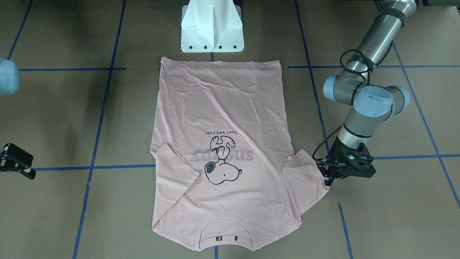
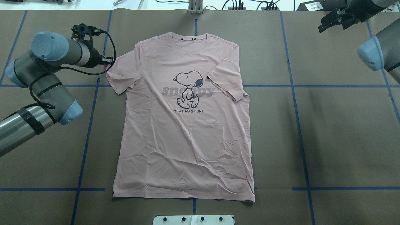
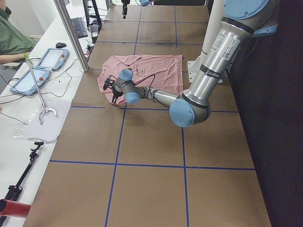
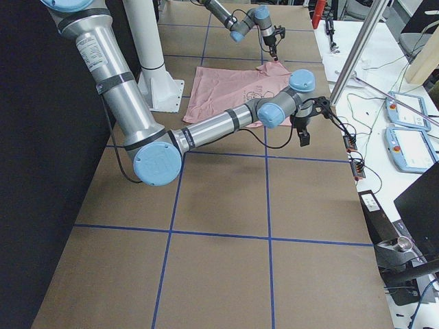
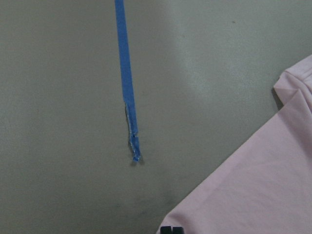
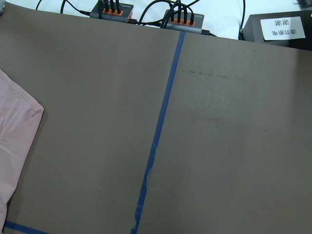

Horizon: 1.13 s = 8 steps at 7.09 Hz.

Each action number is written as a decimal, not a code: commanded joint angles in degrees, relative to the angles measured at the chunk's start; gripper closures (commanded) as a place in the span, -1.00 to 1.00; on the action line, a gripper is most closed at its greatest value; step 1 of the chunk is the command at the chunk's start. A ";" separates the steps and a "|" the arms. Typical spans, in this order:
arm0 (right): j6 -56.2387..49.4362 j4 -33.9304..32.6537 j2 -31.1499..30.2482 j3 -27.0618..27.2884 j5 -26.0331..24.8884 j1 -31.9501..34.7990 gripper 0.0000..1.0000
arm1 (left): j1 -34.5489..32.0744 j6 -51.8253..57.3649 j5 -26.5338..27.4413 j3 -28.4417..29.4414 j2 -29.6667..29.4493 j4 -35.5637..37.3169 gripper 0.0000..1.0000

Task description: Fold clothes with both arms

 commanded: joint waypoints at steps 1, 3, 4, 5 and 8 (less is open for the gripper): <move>0.09 0.00 -0.12 0.01 -0.05 0.00 -1.00 | 0.13 -4.24 -0.07 -4.66 -6.10 13.88 1.00; 0.09 0.00 -0.38 0.10 0.03 0.00 -1.00 | 3.19 -13.14 0.28 -1.10 -14.28 20.18 1.00; 0.09 0.00 -0.38 0.10 0.03 0.00 -1.00 | 4.78 -15.77 0.80 5.37 -20.15 21.08 1.00; 0.09 0.00 -0.30 0.10 0.03 0.00 -1.00 | 6.45 -18.41 3.59 9.96 -23.51 20.82 1.00; 0.18 0.00 -0.30 0.10 0.03 -0.26 -1.00 | 7.78 -19.84 5.11 12.29 -25.04 21.61 0.71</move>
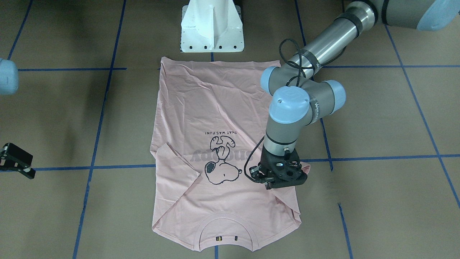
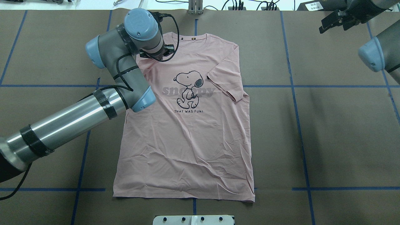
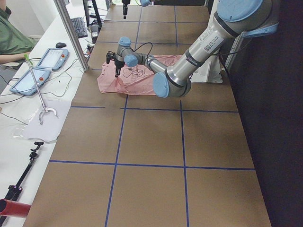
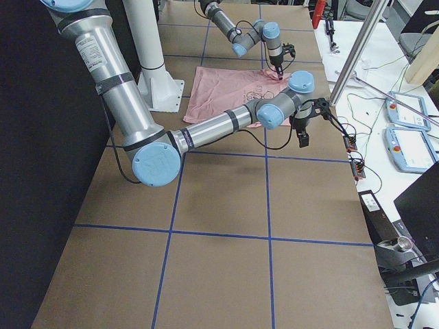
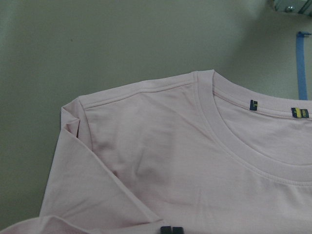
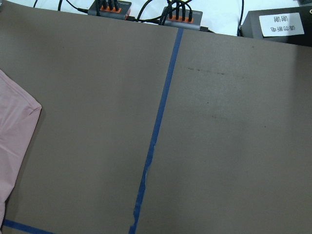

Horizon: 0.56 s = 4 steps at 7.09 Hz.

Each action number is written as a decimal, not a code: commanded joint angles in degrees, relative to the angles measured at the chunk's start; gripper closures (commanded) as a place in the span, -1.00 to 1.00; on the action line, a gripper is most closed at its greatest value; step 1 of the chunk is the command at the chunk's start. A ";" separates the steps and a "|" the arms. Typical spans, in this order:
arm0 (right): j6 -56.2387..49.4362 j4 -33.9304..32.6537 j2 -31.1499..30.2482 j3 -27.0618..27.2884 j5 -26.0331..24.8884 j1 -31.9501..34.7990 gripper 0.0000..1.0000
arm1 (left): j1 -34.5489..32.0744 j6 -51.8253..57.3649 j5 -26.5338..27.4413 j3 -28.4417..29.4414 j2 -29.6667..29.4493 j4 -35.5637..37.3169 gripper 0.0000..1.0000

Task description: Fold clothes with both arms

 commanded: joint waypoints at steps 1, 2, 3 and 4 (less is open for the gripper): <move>0.01 0.00 0.06 -0.09 0.00 -0.15 -1.00 | 0.46 2.81 0.71 0.36 -0.28 0.33 -0.98; 0.01 0.00 0.06 -0.09 0.00 -0.15 -1.00 | 0.12 7.98 0.10 -3.91 1.38 0.41 -1.00; 0.01 0.00 0.06 0.00 0.00 -0.15 -1.00 | -1.28 15.00 -1.99 -10.65 7.22 -0.46 -1.00; 0.01 0.00 0.06 -0.09 -0.09 -0.24 -1.00 | -2.86 20.63 -3.40 -16.29 12.33 -0.38 -1.00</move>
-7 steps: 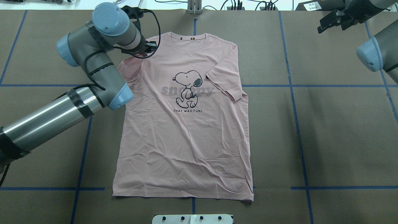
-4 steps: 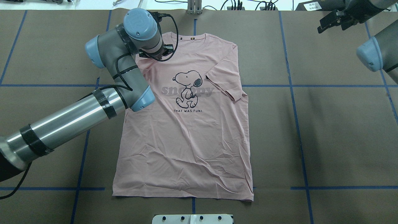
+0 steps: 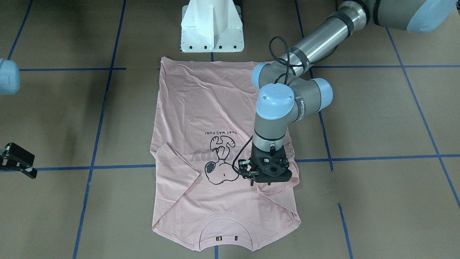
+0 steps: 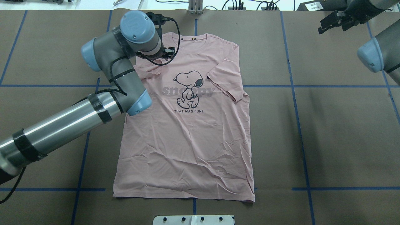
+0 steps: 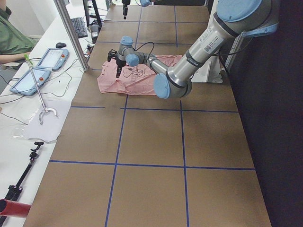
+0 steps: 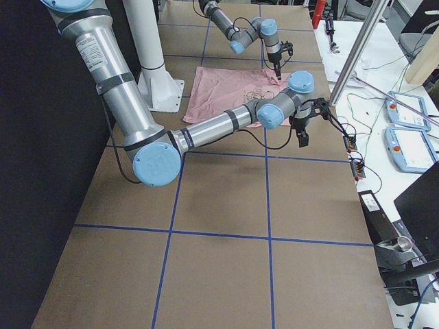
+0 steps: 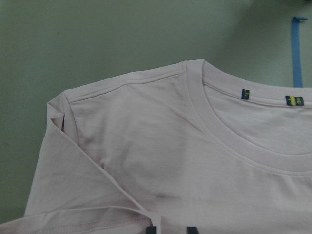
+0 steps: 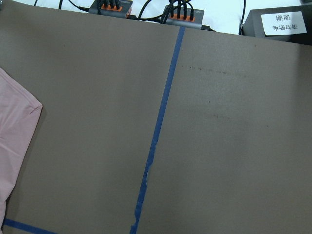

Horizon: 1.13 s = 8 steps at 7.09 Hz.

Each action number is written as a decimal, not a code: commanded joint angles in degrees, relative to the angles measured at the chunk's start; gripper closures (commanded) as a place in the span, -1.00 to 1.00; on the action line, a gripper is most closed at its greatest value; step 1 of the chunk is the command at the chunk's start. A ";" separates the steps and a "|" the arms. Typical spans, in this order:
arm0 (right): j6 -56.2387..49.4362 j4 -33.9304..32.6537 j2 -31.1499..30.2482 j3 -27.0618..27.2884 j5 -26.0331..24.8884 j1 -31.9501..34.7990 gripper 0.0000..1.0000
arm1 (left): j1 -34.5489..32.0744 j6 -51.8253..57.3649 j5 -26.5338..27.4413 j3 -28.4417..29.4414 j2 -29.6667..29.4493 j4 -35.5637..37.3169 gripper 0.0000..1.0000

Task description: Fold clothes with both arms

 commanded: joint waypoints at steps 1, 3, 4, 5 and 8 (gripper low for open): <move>0.00 0.00 0.00 0.05 -0.07 -0.06 -1.00 | -2.59 9.51 -1.94 -9.39 9.50 -2.39 -1.00; 0.00 0.00 0.00 -0.03 -0.16 -0.06 -1.00 | -3.13 7.97 -2.02 -8.10 14.18 -13.45 -0.62; 0.00 0.00 0.00 -0.03 -0.16 -0.06 -1.00 | -2.87 4.04 -2.02 -6.18 14.19 -14.18 -0.31; 0.00 0.00 0.00 0.05 -0.16 -0.06 -1.00 | -2.95 3.74 -2.02 -5.37 14.19 -15.32 -0.16; 0.00 0.00 0.00 -0.03 -0.16 -0.06 -1.00 | -2.77 2.60 -1.94 -2.03 13.75 -19.10 0.13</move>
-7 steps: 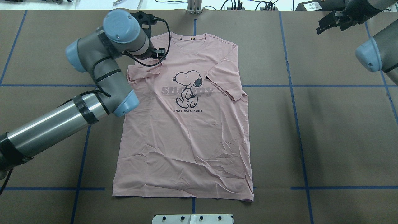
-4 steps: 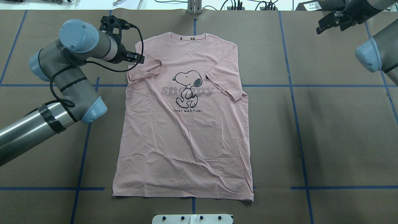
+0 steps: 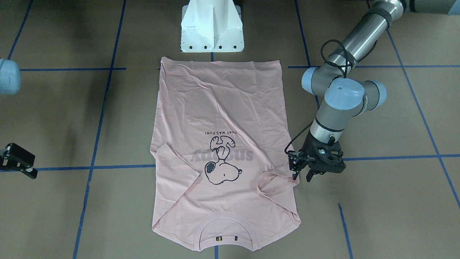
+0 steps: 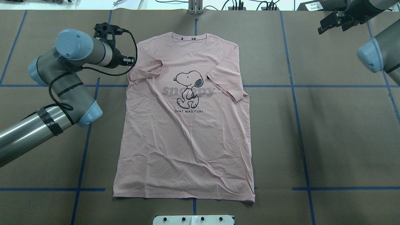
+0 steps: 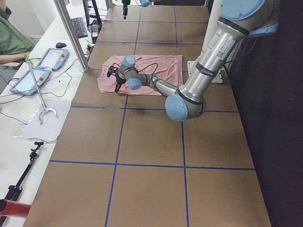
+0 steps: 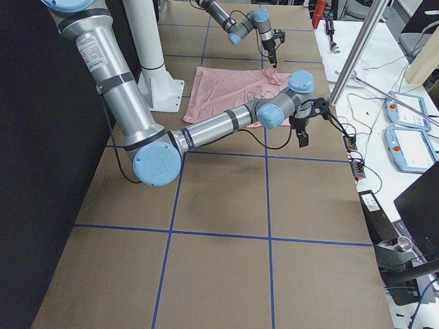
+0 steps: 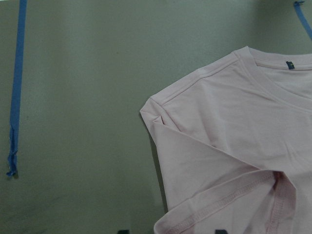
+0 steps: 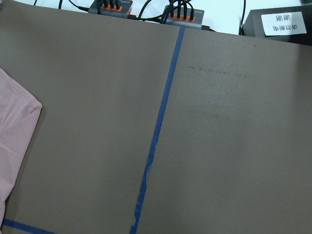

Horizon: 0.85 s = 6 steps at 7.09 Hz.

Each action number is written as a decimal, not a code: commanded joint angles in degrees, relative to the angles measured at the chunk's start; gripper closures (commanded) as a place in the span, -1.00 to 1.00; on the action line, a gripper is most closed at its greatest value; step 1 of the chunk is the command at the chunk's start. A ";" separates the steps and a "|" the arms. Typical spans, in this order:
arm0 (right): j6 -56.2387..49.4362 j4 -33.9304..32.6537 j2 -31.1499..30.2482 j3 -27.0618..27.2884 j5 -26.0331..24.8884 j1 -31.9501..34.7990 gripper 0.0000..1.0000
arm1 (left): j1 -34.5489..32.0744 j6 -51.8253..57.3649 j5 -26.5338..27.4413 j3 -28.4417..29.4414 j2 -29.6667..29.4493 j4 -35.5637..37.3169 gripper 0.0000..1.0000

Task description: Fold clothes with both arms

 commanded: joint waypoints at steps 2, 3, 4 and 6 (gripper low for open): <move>0.00 0.00 -0.09 -0.02 -0.09 0.00 -1.00 | 0.32 -0.69 0.01 1.18 -0.46 -1.33 0.33; 0.00 0.00 -0.09 -0.02 -0.09 0.00 -1.00 | 0.41 -0.78 0.01 1.18 -0.54 -1.42 0.39; 0.00 0.00 -0.09 -0.02 -0.09 0.00 -1.00 | 0.76 -0.87 0.01 1.10 -0.46 -1.42 0.42; 0.00 0.00 -0.09 0.07 -0.09 0.00 -1.00 | 1.46 -0.87 0.01 1.18 -0.37 -1.42 0.42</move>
